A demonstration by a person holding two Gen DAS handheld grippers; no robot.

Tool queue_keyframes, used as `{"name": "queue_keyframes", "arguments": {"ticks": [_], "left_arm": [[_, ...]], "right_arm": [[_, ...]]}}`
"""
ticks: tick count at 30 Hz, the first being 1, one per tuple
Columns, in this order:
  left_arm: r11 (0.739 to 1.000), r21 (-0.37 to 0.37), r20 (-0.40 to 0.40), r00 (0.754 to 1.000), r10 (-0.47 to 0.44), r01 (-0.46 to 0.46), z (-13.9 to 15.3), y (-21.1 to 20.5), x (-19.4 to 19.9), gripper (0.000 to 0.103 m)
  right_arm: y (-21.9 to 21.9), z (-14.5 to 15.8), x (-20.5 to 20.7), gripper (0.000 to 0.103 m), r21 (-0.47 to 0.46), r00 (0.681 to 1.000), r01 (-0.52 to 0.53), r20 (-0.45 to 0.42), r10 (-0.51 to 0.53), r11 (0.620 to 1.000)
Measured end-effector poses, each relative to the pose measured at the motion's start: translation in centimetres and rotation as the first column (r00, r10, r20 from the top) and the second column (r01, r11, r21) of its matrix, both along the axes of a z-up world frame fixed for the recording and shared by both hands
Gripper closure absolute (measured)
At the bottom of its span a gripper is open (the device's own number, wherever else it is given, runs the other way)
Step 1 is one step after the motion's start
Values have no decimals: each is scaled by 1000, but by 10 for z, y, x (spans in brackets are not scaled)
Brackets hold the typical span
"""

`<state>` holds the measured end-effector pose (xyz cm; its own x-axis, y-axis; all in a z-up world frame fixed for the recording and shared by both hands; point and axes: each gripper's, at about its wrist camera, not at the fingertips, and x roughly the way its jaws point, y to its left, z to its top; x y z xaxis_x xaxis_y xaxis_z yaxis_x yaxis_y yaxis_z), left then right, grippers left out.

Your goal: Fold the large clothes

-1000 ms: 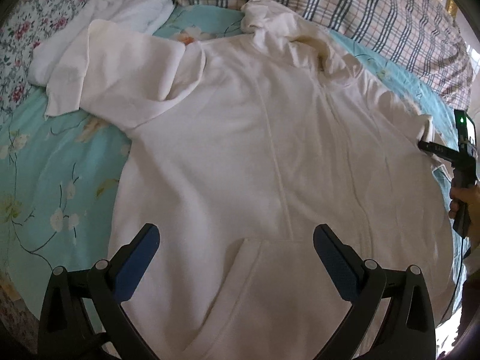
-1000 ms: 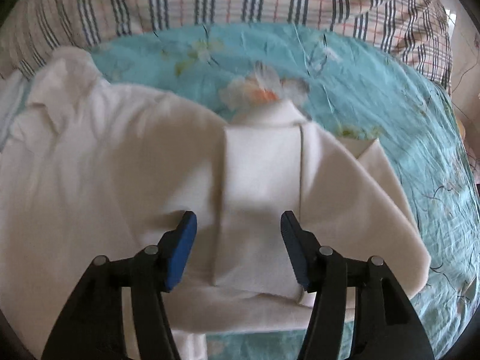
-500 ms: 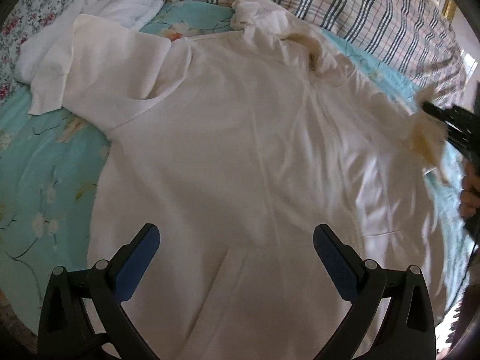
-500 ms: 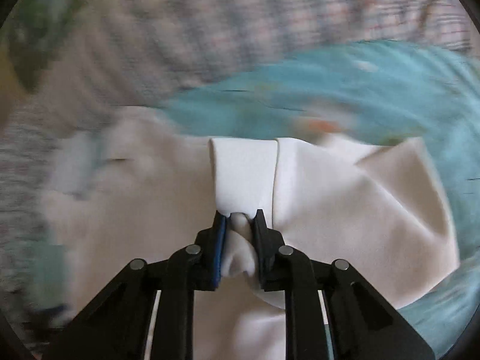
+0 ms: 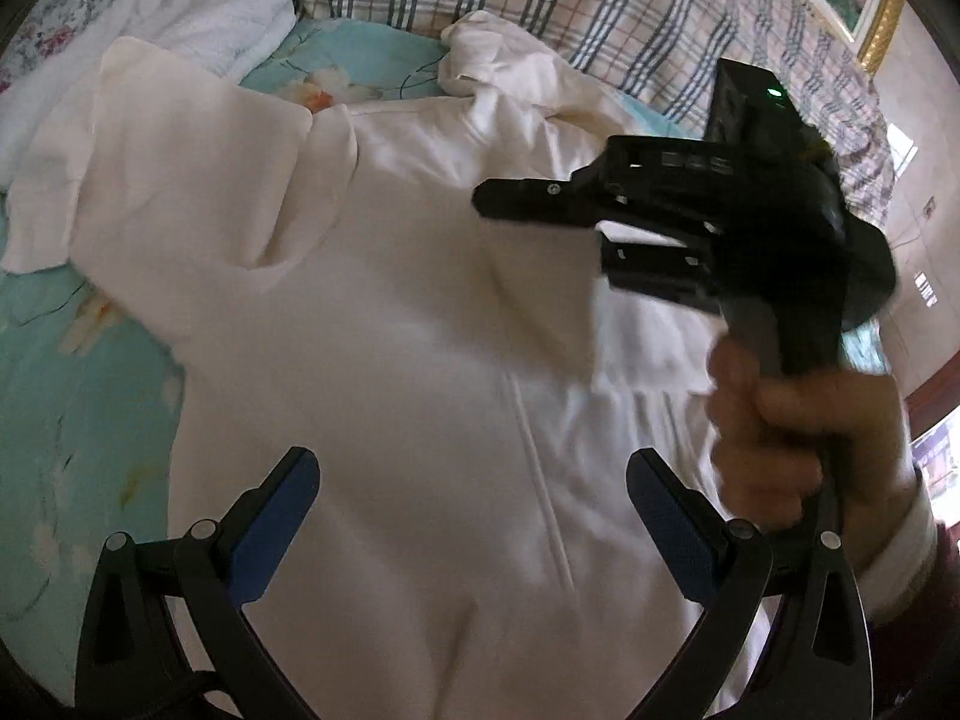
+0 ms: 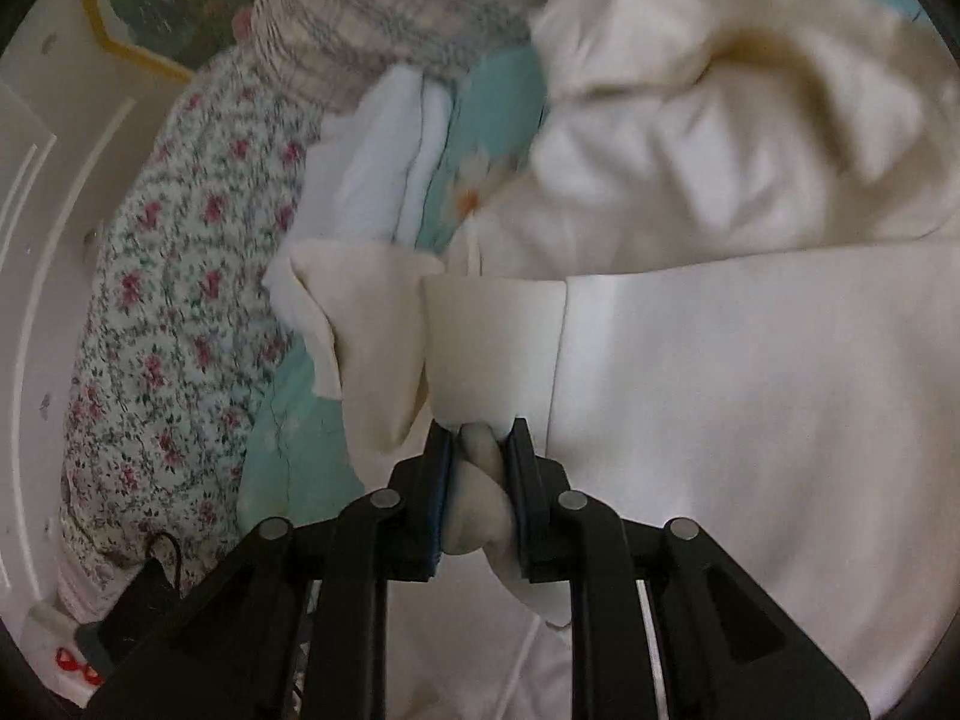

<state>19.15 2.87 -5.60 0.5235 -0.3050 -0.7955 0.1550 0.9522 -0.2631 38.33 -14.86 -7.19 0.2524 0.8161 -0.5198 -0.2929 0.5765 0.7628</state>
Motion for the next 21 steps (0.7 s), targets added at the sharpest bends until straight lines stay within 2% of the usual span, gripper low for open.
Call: {"name": "queue_keyframes", "arguments": {"ticks": [3,5,8,9,10,11,12,13,14,18,21], "left_arm": [[999,-42,-31,1000,1,-2,-12,-3,29,1],[998,-58,-58,998,0,-3,-20,-9,50,1],[998,-53,-69,997,20,-24,-30,-14,72,4],[998,-49,-52,998,27,-30,-30,-16,77,11],[998,-50,-39,999,23,-25,-29,-19,80,30],[999,-53,-29,1000,8,-9,-28,-24,85,44],[999,-40,-30,1000,5,-6,-29,-27,90,67],[1000,-27,-26,1000,-1,1,-29,-31,93,82],[1000,-17,-10,1000,-5,5,-27,-33,95,90],[992,114,88,995,47,-57,-9,-26,93,100],[994,90,48,998,49,-53,-17,-7,94,100]], "right_arm": [[-17,1,-9,56,2,1000,14,-16,-14,1000],[-41,12,-17,54,27,999,49,-2,-49,998],[-77,29,-36,54,10,991,130,32,-130,991],[-93,35,-46,54,5,986,160,50,-160,987],[-106,40,-55,53,-1,980,190,65,-190,982],[-129,46,-69,49,-14,966,245,85,-243,969],[-146,50,-80,45,-24,953,291,99,-287,957],[-158,53,-88,43,-30,940,329,109,-324,944],[-177,56,-98,42,-42,919,383,122,-376,923],[-249,65,-125,42,-107,828,556,162,-538,824],[-289,63,-124,40,-188,779,626,173,-602,757]]}}
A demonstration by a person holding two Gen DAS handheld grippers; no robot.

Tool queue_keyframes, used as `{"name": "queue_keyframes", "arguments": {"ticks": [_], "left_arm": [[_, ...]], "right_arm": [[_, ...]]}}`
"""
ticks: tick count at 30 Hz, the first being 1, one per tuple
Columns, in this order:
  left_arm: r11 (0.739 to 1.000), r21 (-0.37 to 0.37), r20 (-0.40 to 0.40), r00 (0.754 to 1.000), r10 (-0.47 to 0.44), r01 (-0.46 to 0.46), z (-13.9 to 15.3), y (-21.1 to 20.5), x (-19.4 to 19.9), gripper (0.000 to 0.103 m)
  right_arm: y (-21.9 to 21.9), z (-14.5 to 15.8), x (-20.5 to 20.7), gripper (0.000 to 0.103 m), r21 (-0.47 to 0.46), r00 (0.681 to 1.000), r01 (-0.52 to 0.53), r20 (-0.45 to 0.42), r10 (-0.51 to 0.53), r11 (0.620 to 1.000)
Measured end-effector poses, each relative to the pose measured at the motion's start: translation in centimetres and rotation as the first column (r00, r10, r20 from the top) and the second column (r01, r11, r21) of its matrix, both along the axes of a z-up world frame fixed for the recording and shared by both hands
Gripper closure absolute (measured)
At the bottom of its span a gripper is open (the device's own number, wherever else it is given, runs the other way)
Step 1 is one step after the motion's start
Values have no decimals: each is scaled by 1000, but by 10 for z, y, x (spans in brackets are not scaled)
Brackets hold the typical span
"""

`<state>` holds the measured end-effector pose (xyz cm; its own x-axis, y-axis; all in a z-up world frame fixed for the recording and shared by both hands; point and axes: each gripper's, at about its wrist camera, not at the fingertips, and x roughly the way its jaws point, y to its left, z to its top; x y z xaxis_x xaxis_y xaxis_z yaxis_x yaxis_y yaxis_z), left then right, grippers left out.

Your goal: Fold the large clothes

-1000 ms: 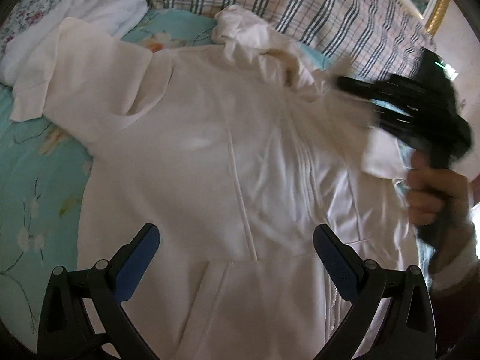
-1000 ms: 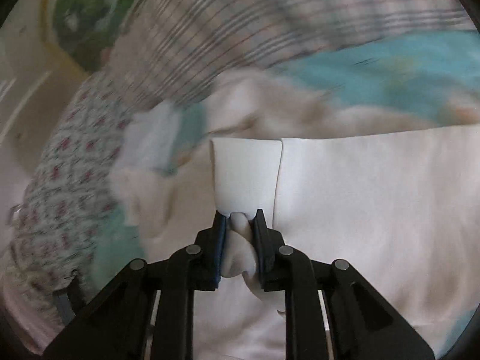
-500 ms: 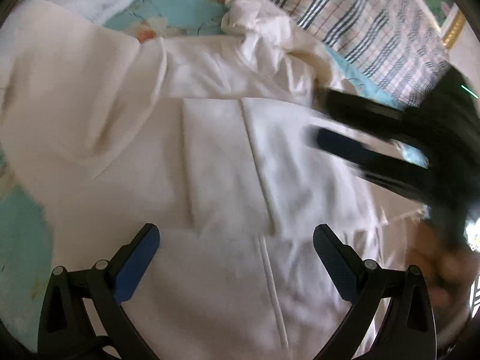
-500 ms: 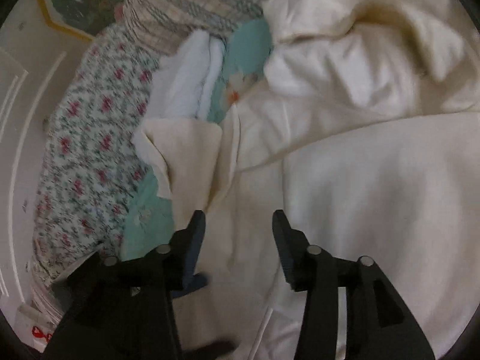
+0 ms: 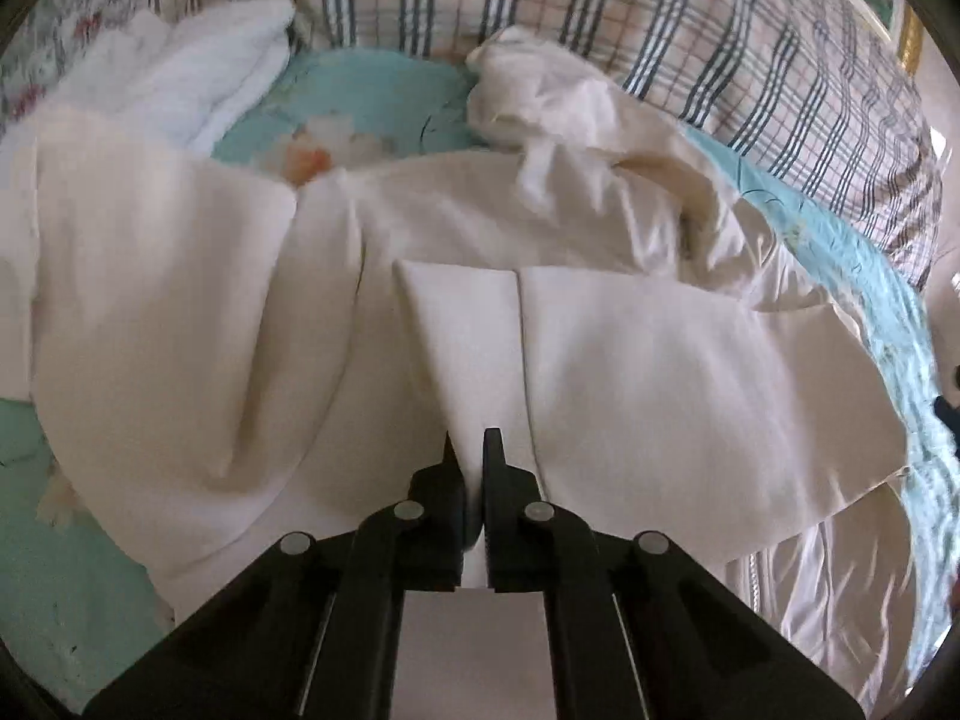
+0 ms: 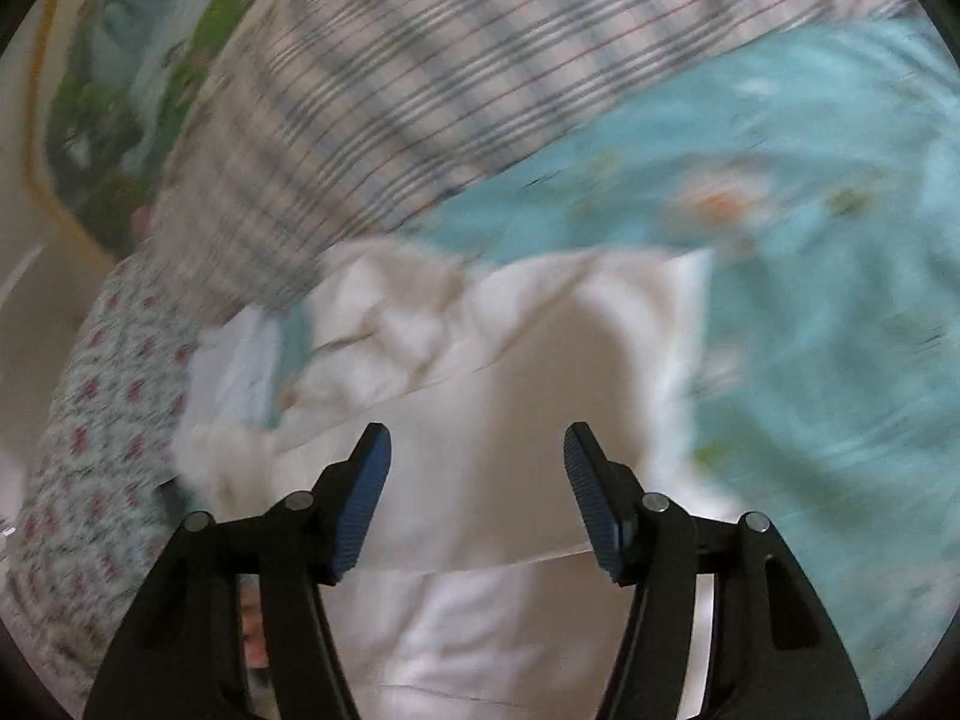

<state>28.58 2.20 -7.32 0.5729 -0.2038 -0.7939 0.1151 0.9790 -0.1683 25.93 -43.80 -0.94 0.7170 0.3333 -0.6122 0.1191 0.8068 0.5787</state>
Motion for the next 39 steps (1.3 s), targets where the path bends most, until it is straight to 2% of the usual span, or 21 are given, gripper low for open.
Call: {"name": "queue_keyframes", "arguments": {"ticks": [4,6,12,13,14,16,19,22,24,26,27,28,30,31,32,34,36,38,39], "left_arm": [[999,11,0,999,49,-49,-5,12,0,100],[998,-8,-14,998,69,-69,-8,18,1,100],[997,-6,-27,997,77,-77,-9,21,-7,100],[997,-16,-35,997,69,-69,-8,20,-9,100],[998,-22,-38,998,54,-55,-8,16,-10,100],[999,-26,-35,999,20,-21,-6,8,-15,100],[1000,9,-25,1000,-9,9,-8,-7,-17,100],[1000,26,-30,1000,-6,6,-12,-10,-18,100],[1000,9,-31,1000,-8,8,-10,-6,-18,100],[1000,10,-33,999,-14,14,-10,-5,-18,100],[1000,14,-36,999,-15,16,-11,-6,-18,100],[1000,20,-38,999,-15,16,-11,-7,-17,99],[1000,26,-38,999,-13,14,-12,-7,-17,99],[1000,25,-38,999,-9,10,-12,-6,-17,97],[1000,25,-42,999,-2,3,-11,-3,-19,94],[1000,15,-54,998,13,-13,-11,5,-22,85],[999,3,-62,997,40,-40,-7,21,-29,84],[996,5,-41,996,85,-85,2,42,-42,73],[994,10,-28,994,110,-110,7,51,-47,61]], "right_arm": [[-26,-28,32,40,-22,995,23,-102,-25,1000],[-29,-48,55,40,-18,988,-1,-156,-2,1000],[-17,-90,104,41,46,968,-90,-231,99,995],[-16,-90,103,51,44,970,-98,-220,106,994],[-17,-90,108,95,40,966,-113,-231,119,993],[-23,-83,110,95,31,968,-111,-222,115,993],[-26,-63,113,95,-79,975,-136,-186,119,988],[-25,-70,116,93,-115,964,-165,-229,136,980],[-27,-69,108,80,-192,962,-129,-262,76,973],[-28,-50,86,80,-251,981,-63,-195,13,966],[-25,-40,75,80,-250,988,-51,-152,13,967],[-19,-34,68,80,-237,991,-69,-125,40,969],[5,-32,56,79,-219,979,-190,-117,168,957],[17,-41,52,79,-220,964,-247,-160,215,944],[21,-52,50,80,-239,954,-265,-205,218,934],[18,-70,47,86,-325,950,-246,-268,160,913],[5,-64,40,88,-268,963,-186,-240,121,945],[4,-48,32,84,-279,976,-146,-198,92,949],[6,-36,26,82,-272,982,-145,-157,105,951]]}}
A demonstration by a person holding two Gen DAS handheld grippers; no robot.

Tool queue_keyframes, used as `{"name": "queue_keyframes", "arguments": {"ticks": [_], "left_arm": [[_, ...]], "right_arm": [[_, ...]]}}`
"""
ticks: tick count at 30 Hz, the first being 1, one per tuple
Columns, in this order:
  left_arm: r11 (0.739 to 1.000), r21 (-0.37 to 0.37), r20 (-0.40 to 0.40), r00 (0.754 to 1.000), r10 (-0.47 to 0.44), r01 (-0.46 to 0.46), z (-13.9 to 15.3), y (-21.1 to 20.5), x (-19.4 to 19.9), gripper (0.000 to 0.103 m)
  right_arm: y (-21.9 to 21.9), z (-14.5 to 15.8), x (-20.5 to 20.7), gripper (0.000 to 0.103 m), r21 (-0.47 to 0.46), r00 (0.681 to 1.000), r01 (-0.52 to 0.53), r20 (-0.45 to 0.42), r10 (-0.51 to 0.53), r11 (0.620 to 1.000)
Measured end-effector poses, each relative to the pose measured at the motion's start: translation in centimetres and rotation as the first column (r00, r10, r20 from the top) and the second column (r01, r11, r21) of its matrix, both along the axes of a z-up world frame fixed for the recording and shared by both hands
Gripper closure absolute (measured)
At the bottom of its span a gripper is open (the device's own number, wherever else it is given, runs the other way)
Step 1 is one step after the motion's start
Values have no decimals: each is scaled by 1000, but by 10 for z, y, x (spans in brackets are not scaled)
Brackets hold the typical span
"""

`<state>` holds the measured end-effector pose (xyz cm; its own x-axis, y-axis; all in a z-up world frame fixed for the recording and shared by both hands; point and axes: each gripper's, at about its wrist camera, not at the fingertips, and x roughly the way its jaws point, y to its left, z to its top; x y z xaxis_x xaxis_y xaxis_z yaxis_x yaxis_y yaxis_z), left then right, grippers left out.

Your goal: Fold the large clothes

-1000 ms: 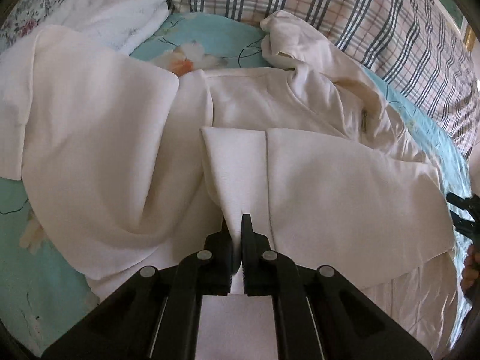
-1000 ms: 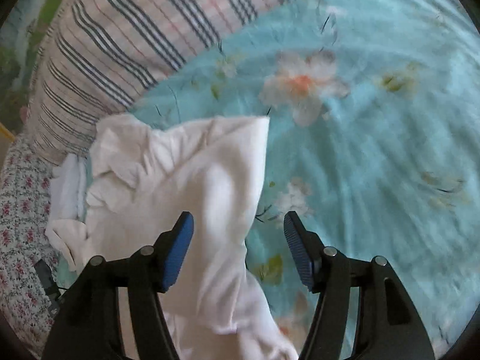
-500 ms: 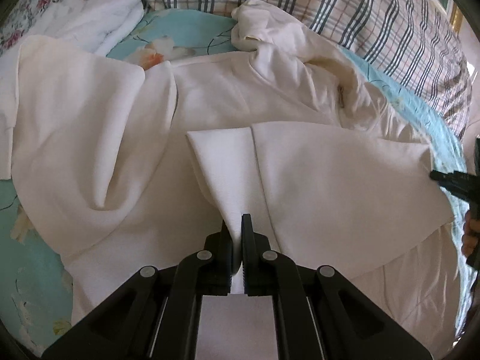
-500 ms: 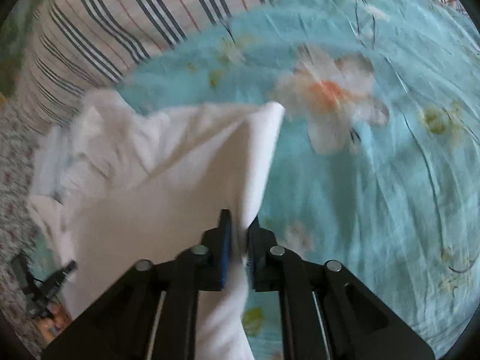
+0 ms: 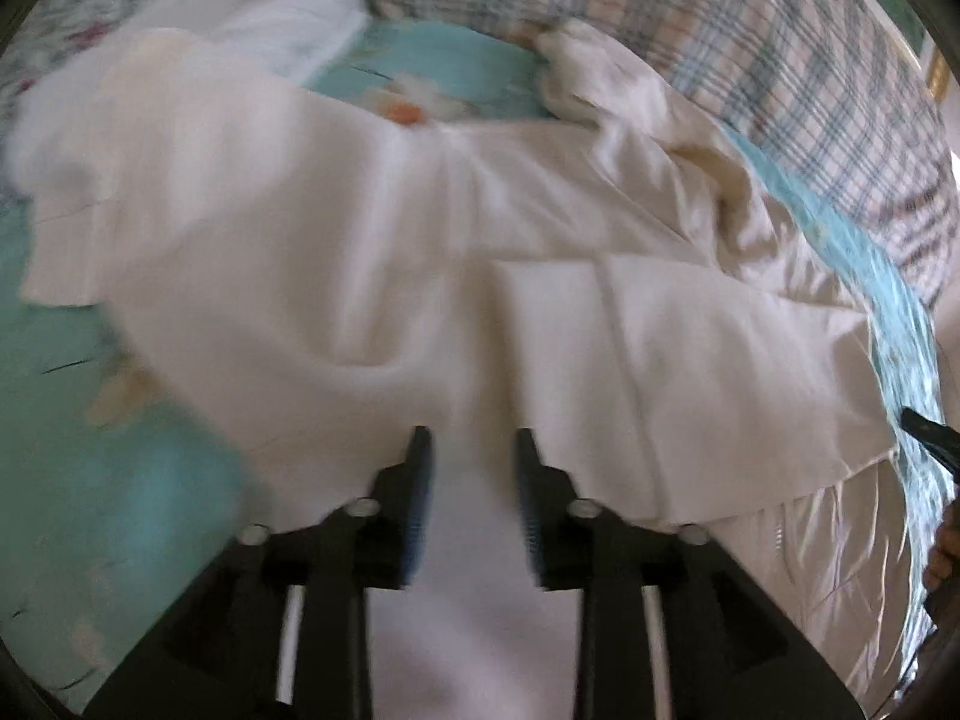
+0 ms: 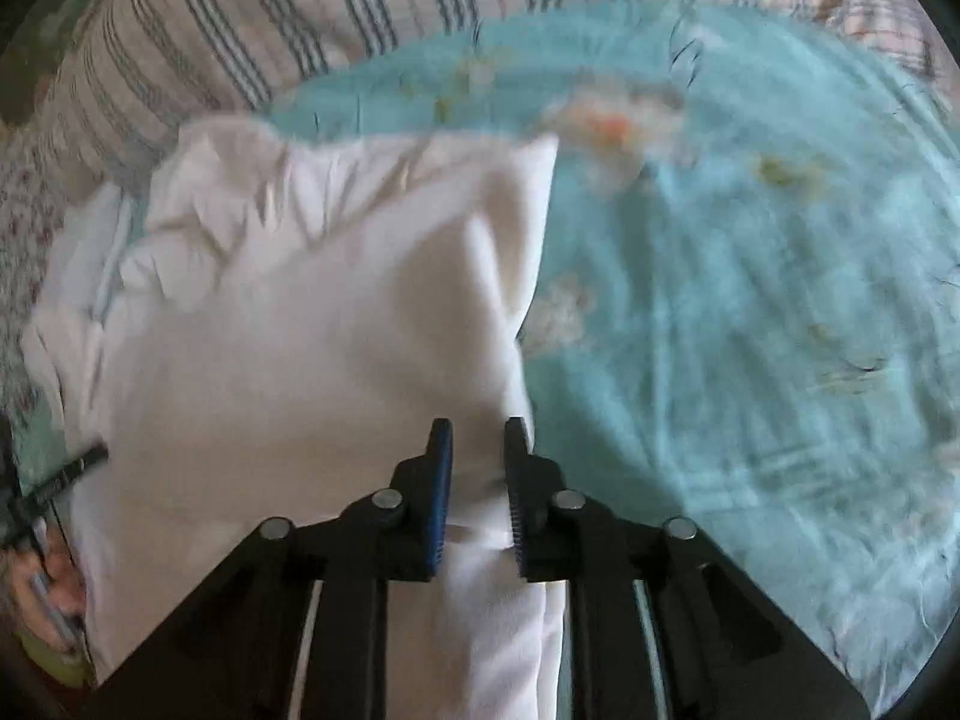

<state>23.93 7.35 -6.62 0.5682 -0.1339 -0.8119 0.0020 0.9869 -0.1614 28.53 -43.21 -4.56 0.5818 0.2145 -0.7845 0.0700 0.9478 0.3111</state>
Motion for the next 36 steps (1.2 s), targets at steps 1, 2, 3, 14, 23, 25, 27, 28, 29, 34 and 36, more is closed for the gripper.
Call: {"name": "queue_keyframes", "arguments": {"ticks": [1,2,3,14,23,25,27,28,29,34,36], "left_arm": [[999,12,21,999,39,-40,6,14,-6,48],[996,26,45,995,87,-88,13,29,-12,43],[991,34,61,990,124,-126,18,41,-15,38],[896,212,30,919,393,-390,6,157,51,22],[904,253,24,936,351,-345,6,185,98,100],[929,213,41,953,300,-302,19,176,82,101],[958,143,41,968,246,-250,31,162,62,101],[970,102,43,975,216,-220,37,152,51,101],[982,58,48,983,176,-178,45,140,39,101],[998,-65,105,994,-19,26,76,66,-5,101],[983,-131,117,987,-114,130,87,18,-16,101]], "right_arm": [[0,6,-6,79,24,1000,-15,23,14,1000],[4,14,-13,69,65,998,-37,50,34,997],[8,20,-20,58,91,997,-54,68,48,994],[70,4,-51,54,215,984,-176,24,174,961],[94,-6,-47,54,238,974,-214,-15,224,947],[97,-4,-47,54,240,974,-219,-7,227,946],[99,-2,-47,54,244,974,-221,0,228,944],[99,-1,-48,54,245,974,-222,3,229,944],[98,1,-49,54,246,974,-222,7,228,943],[91,8,-55,54,252,977,-213,26,213,944],[85,10,-60,54,260,979,-204,31,203,944]]}}
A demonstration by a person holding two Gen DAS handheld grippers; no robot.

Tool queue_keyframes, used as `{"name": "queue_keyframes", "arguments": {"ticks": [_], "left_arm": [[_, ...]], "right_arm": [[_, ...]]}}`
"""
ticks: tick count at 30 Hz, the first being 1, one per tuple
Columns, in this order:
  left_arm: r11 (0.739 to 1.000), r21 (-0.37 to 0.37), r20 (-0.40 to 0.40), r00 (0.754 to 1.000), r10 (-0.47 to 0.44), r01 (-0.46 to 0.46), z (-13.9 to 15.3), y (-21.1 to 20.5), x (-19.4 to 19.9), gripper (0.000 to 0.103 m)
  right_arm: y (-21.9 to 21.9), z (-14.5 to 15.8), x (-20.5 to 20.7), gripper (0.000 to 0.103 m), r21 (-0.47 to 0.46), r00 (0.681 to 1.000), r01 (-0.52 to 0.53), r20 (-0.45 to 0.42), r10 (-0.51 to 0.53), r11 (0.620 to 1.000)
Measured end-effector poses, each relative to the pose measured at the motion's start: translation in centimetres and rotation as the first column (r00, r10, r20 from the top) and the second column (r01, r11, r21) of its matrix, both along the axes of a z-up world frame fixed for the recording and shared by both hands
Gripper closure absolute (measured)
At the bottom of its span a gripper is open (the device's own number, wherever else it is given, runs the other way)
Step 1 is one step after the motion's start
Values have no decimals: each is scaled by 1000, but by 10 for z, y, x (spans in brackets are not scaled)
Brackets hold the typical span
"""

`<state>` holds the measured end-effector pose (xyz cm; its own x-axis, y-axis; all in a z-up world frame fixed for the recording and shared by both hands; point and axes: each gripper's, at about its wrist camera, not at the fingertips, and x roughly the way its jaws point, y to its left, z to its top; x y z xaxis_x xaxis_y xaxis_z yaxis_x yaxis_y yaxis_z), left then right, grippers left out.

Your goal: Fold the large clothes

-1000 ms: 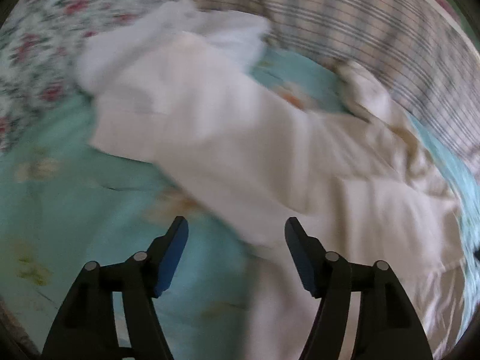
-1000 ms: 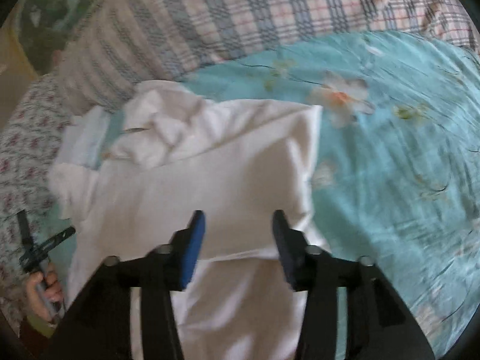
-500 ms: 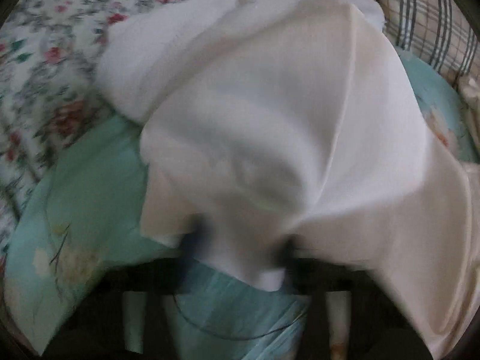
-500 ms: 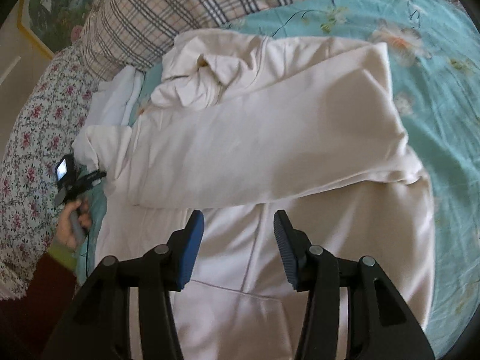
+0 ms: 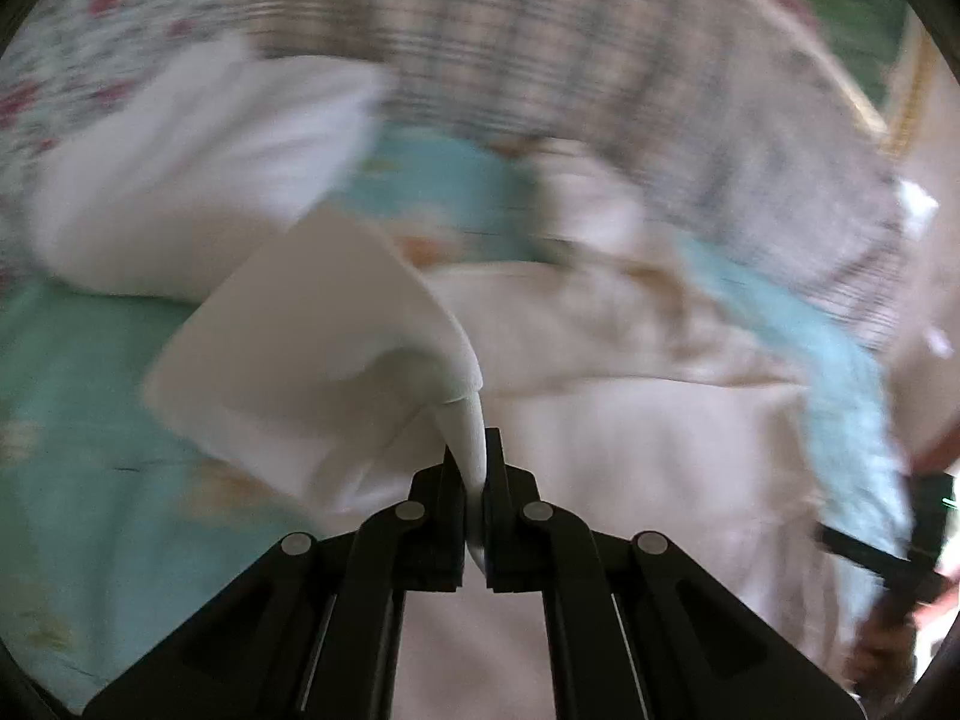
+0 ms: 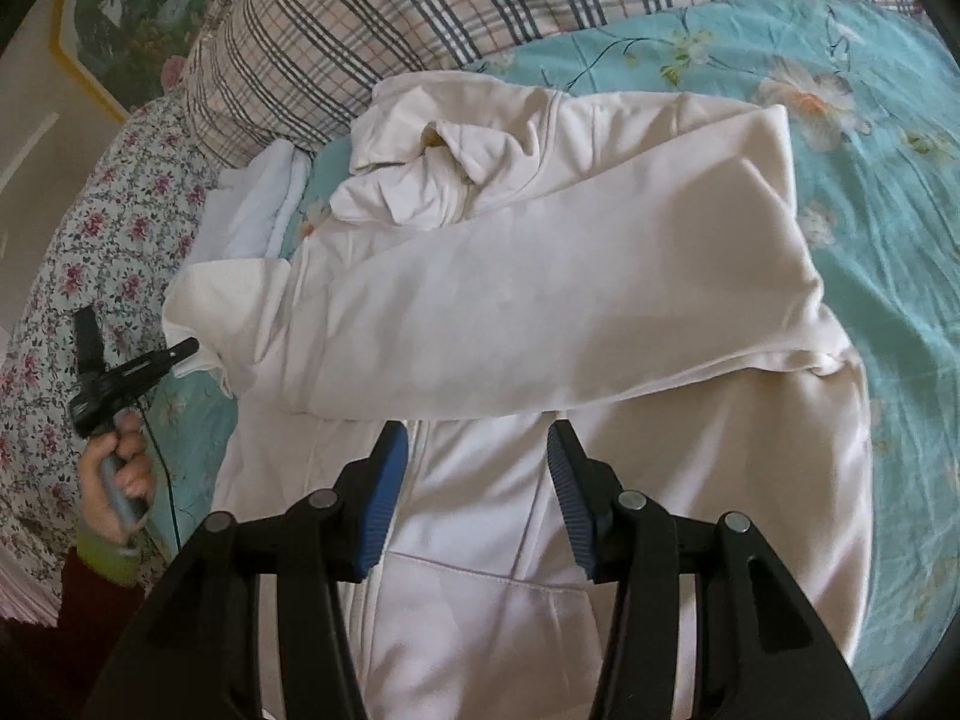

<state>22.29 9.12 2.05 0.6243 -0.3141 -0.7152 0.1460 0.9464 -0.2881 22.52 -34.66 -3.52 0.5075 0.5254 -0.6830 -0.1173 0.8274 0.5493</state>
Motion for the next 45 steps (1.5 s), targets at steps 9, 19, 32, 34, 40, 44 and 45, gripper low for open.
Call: {"name": "queue_keyframes", "arguments": {"ticks": [9,19,32,34,40,44,45], "left_arm": [[937,-135,-84,938,-335,323,-40,-189,32,101],[929,-151,-203,909,-364,338,-100,-235,57,79],[979,138,-32,987,157,-151,-67,-40,-42,47],[956,141,-83,960,269,-256,-82,0,-37,48],[936,136,-124,932,340,-323,-105,30,-13,48],[940,152,-110,940,323,-305,-107,23,-3,49],[941,157,-108,942,318,-300,-107,19,-2,49]], "right_arm": [[-34,-3,-12,54,37,996,88,-8,-88,995],[-48,-10,-5,53,21,993,121,-18,-120,992],[11,-32,68,35,27,998,40,-42,-39,999],[18,-40,80,35,37,997,44,-64,-41,998],[42,-51,103,86,30,997,22,-80,-19,999],[26,-28,100,99,82,999,14,-39,-11,997],[14,-15,95,99,97,1000,30,-9,-29,995]]}}
